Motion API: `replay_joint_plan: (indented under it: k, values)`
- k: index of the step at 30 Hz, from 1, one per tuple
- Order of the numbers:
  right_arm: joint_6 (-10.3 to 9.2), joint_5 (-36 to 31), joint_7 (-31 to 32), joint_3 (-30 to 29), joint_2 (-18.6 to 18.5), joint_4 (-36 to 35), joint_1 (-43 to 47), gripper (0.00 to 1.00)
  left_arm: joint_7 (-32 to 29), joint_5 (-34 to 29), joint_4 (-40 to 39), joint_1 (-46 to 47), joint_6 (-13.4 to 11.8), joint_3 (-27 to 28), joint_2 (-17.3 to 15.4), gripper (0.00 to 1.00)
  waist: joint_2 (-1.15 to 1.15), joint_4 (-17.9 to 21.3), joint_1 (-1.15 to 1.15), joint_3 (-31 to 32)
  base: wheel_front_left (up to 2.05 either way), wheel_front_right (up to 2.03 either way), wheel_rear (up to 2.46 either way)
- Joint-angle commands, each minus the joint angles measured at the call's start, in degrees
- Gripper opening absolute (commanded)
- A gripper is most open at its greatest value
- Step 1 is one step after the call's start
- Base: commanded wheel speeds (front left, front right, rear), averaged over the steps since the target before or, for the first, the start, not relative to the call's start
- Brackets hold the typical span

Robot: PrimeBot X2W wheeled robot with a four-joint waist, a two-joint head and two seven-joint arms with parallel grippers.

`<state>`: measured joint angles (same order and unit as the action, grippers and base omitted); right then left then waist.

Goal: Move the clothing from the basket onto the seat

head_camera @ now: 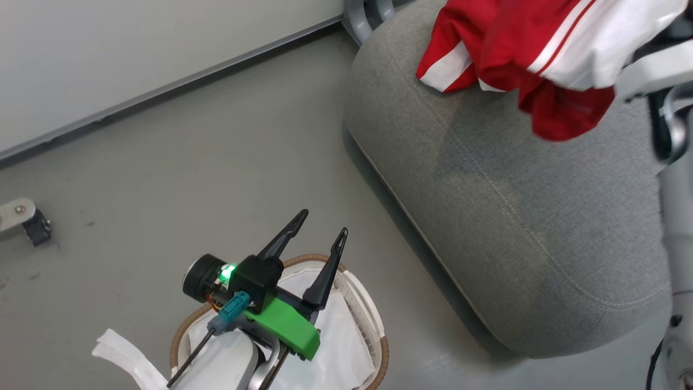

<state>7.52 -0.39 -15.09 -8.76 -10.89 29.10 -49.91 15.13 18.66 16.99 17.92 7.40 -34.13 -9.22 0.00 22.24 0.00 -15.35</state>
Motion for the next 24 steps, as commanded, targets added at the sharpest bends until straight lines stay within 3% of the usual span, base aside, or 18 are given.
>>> replay_joint_plan:
  k: [1, 8, 12, 17, 24]
  values:
    - [-0.07, -0.32, -0.1, -1.65, -1.95, 0.57, -2.64, 0.0, 0.03, -0.44, -0.33, 1.74, 0.13, -0.11, -0.81, 1.0, 0.0, -3.13, 0.0, -5.27, 0.0, 0.0, 0.0]
    - [-0.06, -2.17, -0.1, -10.09, -9.42, 4.61, -12.63, 0.0, 0.03, -2.31, -1.81, 6.25, 0.13, -0.19, -2.01, 1.0, 0.0, -7.2, 0.0, -13.46, 0.0, 0.0, 0.0]
    - [-0.06, -3.56, -0.1, -14.48, -11.56, 7.87, -14.67, 0.0, 0.03, -3.2, -3.91, 7.1, 0.0, 0.41, -2.16, 1.0, 0.0, -8.82, 0.0, -17.2, 0.0, 0.0, 0.0]
    - [-0.06, -5.77, -0.1, -18.64, -11.18, 11.85, -11.75, 0.0, 0.03, -3.83, -5.22, 7.1, -0.45, 0.61, -2.73, 1.0, 0.0, -10.26, 0.0, -20.46, 0.0, 0.0, 0.0]
    - [-0.06, -8.71, -0.1, -22.73, -7.01, 15.76, -7.87, 0.0, 0.03, -4.64, -5.92, 7.65, -0.83, 0.82, -2.93, 1.0, 0.0, -10.56, 0.0, -22.39, 0.0, 0.0, 0.0]
